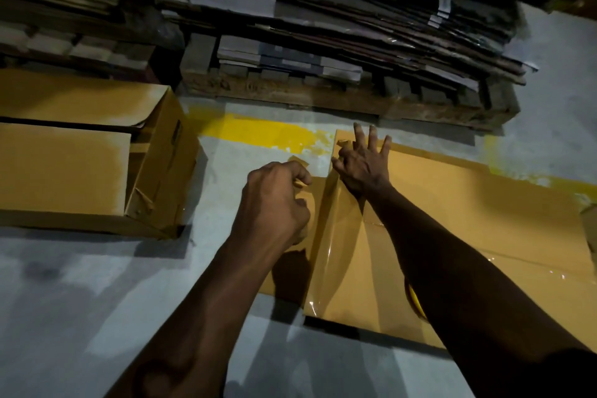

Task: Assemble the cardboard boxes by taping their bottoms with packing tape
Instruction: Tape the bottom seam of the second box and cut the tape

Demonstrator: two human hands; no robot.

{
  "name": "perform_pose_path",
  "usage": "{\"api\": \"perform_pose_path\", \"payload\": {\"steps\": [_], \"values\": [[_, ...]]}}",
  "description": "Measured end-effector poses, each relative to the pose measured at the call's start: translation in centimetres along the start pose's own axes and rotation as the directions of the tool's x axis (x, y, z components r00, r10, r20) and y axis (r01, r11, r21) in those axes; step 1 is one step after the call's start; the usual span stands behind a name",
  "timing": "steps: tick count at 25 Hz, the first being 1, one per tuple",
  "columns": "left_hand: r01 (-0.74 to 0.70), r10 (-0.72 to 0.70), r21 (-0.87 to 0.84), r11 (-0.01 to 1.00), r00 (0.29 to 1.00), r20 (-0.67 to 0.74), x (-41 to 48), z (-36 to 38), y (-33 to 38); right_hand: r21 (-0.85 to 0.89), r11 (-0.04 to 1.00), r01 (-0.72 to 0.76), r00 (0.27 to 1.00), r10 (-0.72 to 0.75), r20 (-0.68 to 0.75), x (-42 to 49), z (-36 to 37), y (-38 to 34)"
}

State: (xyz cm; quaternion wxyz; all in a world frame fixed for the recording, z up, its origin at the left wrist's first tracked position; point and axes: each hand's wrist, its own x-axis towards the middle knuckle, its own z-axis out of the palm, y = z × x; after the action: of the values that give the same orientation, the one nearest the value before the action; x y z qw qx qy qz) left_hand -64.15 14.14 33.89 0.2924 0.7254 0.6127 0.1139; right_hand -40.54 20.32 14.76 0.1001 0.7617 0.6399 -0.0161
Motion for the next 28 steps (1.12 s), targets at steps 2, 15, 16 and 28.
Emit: {"api": "perform_pose_path", "payload": {"steps": [2, 15, 16, 28], "values": [[0.004, -0.003, -0.016, 1.0, 1.0, 0.016, -0.3, -0.1, 0.3, 0.005, 0.999, 0.054, 0.998, -0.054, -0.019, -0.7, -0.3, 0.0], [-0.02, 0.02, -0.015, 1.0, 1.0, 0.014, -0.9, -0.9, 0.5, 0.085, 0.991, 0.106, 0.993, -0.102, -0.054, -3.9, -0.7, -0.1], [-0.012, 0.012, -0.014, 1.0, 1.0, 0.011, -0.8, -1.0, 0.5, 0.058, 0.99, 0.127, 0.992, -0.126, -0.028, -4.5, -0.7, -0.6], [-0.031, 0.032, -0.049, 0.998, 0.999, 0.011, -1.5, -2.9, -0.8, -0.018, 0.927, 0.374, 0.927, -0.374, -0.006, -11.8, -1.6, -3.6]]}}
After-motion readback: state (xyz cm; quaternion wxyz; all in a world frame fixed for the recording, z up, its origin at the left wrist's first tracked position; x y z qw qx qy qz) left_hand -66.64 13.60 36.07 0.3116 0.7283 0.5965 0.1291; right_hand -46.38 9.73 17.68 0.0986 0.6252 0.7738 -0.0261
